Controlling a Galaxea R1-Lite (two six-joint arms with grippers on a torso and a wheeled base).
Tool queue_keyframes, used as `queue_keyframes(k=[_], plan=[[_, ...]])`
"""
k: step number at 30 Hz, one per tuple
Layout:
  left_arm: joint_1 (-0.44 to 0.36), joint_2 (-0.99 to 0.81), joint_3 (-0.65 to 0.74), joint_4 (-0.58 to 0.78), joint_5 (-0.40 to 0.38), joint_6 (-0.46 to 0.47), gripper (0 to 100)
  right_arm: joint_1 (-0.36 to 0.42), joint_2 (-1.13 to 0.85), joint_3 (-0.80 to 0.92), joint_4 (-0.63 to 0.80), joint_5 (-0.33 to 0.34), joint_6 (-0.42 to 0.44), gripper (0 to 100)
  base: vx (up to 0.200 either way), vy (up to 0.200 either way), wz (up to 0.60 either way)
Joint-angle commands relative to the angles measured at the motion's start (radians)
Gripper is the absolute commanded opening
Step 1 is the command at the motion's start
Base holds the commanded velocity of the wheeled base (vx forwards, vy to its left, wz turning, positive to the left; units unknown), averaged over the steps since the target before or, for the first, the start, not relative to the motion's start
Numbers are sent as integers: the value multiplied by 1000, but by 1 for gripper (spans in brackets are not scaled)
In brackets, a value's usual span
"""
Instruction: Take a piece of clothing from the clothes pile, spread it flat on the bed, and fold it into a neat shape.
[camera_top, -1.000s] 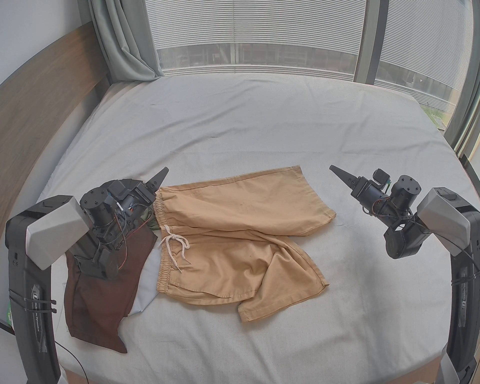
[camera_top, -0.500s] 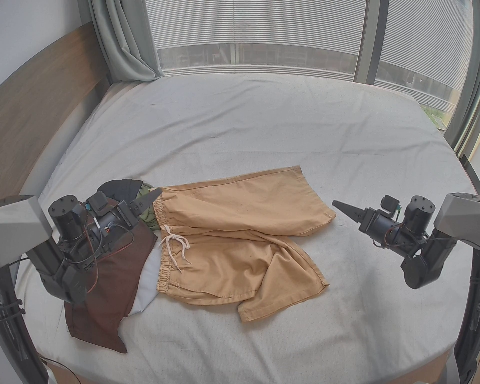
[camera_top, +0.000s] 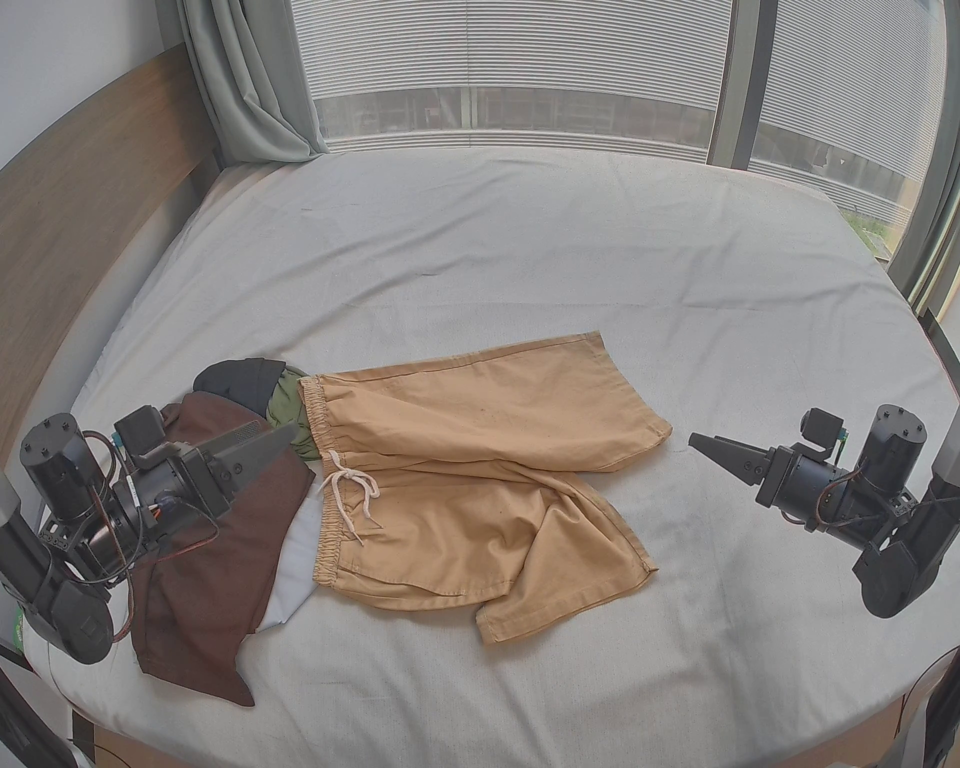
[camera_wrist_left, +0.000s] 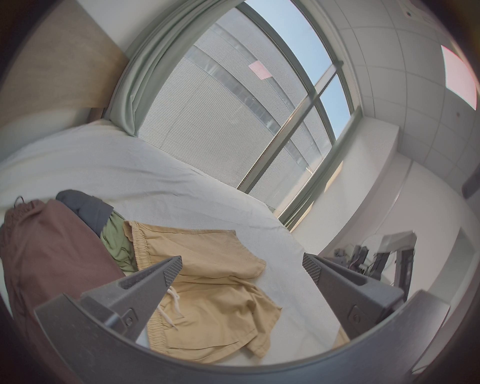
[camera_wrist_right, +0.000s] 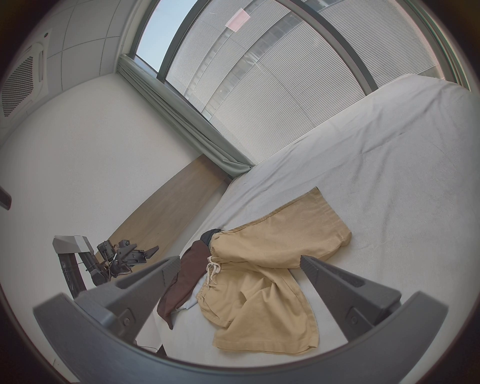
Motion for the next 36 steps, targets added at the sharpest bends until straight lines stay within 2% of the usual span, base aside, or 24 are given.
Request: queue_keyframes(k=[1,6,9,23,36], plan=[[11,22,26,1,-3,86,100,4,-21,2,1,0,-5,100,0,0,0],[34,85,56,0,-4,230,100,1,62,4,-1,-4,-19,100,0,0,0],[44,97,81,0,-6,281,100,-3,77,19,1,0,-43,100,0,0,0],[35,122,127,0,-6,304,100,24,168,103,1,-7,-46,100,0,0,0],[34,115,136,0,-3,301,100,37,304,99,-1,-30,-39,100,0,0,0]])
